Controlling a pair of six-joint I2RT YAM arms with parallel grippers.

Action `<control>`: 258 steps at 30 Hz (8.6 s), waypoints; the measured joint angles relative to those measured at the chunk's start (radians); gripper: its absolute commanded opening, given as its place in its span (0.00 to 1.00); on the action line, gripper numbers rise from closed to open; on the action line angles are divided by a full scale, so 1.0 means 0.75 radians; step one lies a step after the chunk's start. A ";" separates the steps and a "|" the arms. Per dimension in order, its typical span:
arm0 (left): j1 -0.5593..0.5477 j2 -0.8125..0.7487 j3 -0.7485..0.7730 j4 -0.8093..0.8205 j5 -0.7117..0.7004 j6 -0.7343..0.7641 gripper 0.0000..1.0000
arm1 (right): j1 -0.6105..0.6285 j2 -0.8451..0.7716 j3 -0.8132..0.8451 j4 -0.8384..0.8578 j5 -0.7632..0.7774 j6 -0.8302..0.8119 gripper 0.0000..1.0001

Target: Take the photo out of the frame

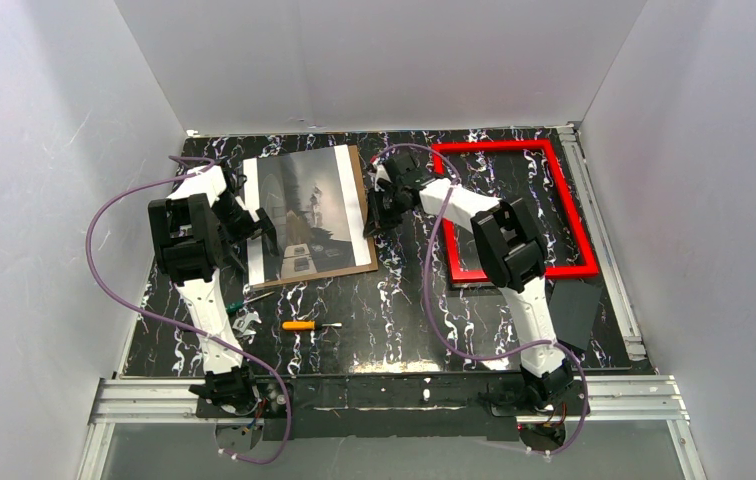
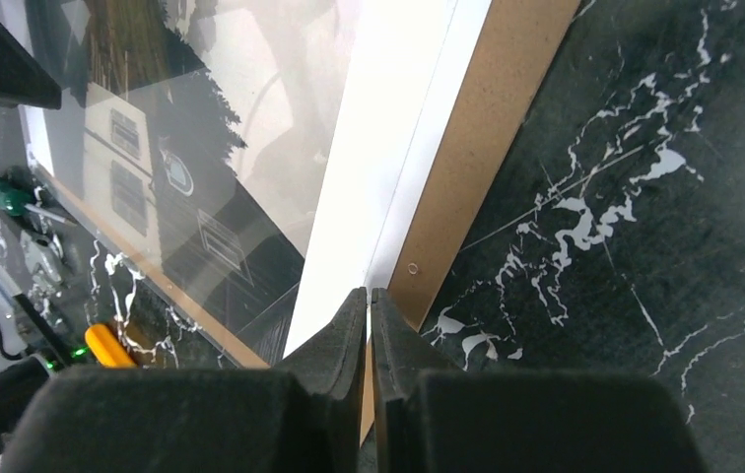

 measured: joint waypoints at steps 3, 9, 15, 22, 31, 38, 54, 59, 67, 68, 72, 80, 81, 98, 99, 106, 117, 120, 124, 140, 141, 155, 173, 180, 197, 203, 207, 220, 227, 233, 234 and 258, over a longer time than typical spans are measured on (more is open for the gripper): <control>0.000 0.000 0.001 -0.001 0.000 0.000 0.96 | 0.016 0.014 0.028 -0.027 0.038 -0.027 0.11; 0.000 0.003 0.002 -0.005 0.001 0.000 0.96 | 0.048 0.035 0.087 -0.095 0.118 -0.067 0.12; 0.000 0.004 0.002 -0.007 0.001 0.000 0.96 | 0.070 0.035 0.104 -0.125 0.196 -0.075 0.14; 0.003 0.006 0.004 -0.009 0.004 -0.001 0.96 | 0.092 0.019 0.091 -0.124 0.264 -0.065 0.18; 0.005 0.007 0.004 -0.011 0.005 -0.001 0.96 | 0.084 -0.030 -0.022 -0.019 0.223 0.032 0.18; 0.005 0.007 0.004 -0.013 0.006 -0.001 0.96 | 0.074 -0.080 -0.128 0.031 0.177 0.119 0.19; 0.006 0.009 0.005 -0.014 0.010 -0.001 0.96 | 0.101 -0.137 -0.216 0.028 0.196 0.136 0.19; 0.006 0.010 0.005 -0.015 0.010 -0.001 0.96 | 0.114 -0.178 -0.276 0.030 0.216 0.174 0.19; 0.007 0.010 0.005 -0.015 0.010 -0.001 0.96 | 0.132 -0.227 -0.357 0.050 0.219 0.216 0.23; 0.007 0.010 0.005 -0.015 0.010 -0.001 0.96 | 0.130 -0.228 -0.365 0.064 0.205 0.224 0.23; 0.007 0.010 0.005 -0.017 0.010 -0.001 0.96 | 0.102 -0.226 -0.402 0.139 0.092 0.268 0.26; 0.011 0.012 0.005 -0.021 0.002 0.000 0.96 | 0.004 -0.161 -0.540 0.496 -0.276 0.556 0.33; 0.011 0.012 0.005 -0.021 0.002 0.000 0.96 | -0.005 -0.149 -0.548 0.535 -0.310 0.592 0.34; 0.011 -0.012 -0.007 -0.016 0.014 0.012 0.98 | -0.010 -0.094 -0.639 0.941 -0.493 0.936 0.11; 0.011 -0.024 -0.014 -0.006 0.020 0.013 0.98 | -0.009 -0.094 -0.639 0.948 -0.495 0.944 0.06; 0.011 -0.150 -0.023 0.043 0.044 0.016 0.98 | 0.012 -0.094 -0.639 0.952 -0.473 0.960 0.01; 0.027 -0.018 0.185 0.022 0.024 0.021 0.97 | 0.098 -0.180 -0.701 0.810 -0.282 0.887 0.44; 0.034 0.030 0.195 0.011 0.013 0.028 0.97 | 0.092 -0.254 -0.697 0.666 -0.216 0.773 0.54; 0.035 0.096 0.234 -0.005 0.013 0.032 0.96 | 0.079 -0.341 -0.623 0.432 -0.091 0.579 0.56; 0.035 0.141 0.293 -0.052 0.009 0.014 0.96 | 0.109 -0.235 -0.258 0.017 0.176 0.294 0.50; 0.035 0.142 0.294 -0.052 0.009 0.012 0.96 | 0.113 -0.221 -0.258 0.002 0.183 0.297 0.50; 0.035 0.160 0.310 -0.064 0.009 -0.005 0.96 | 0.115 -0.210 -0.339 0.095 0.113 0.480 0.50; 0.035 0.180 0.332 -0.090 0.009 -0.005 0.96 | 0.049 -0.202 -0.526 0.504 -0.134 0.741 0.58; 0.035 0.183 0.332 -0.098 0.010 -0.006 0.97 | 0.042 -0.136 -0.310 0.318 -0.027 0.534 0.61; 0.035 0.196 0.338 -0.124 0.016 -0.010 0.97 | 0.068 -0.054 -0.026 -0.036 0.213 0.240 0.63; 0.035 0.198 0.339 -0.125 0.016 -0.011 0.97 | 0.075 -0.053 -0.026 -0.031 0.189 0.230 0.63; 0.035 0.198 0.339 -0.126 0.016 -0.010 0.97 | 0.072 -0.051 -0.043 0.011 0.136 0.274 0.63; 0.035 0.204 0.347 -0.135 0.017 -0.010 0.97 | 0.064 -0.034 -0.100 0.159 -0.044 0.409 0.64; 0.035 0.205 0.347 -0.140 0.019 -0.010 0.97 | 0.082 -0.025 -0.010 0.013 0.082 0.307 0.64; 0.035 0.209 0.347 -0.150 0.020 -0.010 0.97 | 0.098 0.040 0.163 -0.162 0.240 0.166 0.65; 0.035 0.209 0.347 -0.151 0.021 -0.010 0.97 | 0.100 0.040 0.169 -0.175 0.258 0.151 0.64; 0.037 0.225 0.360 -0.178 0.025 -0.010 0.98 | 0.094 0.034 0.045 0.054 -0.013 0.284 0.65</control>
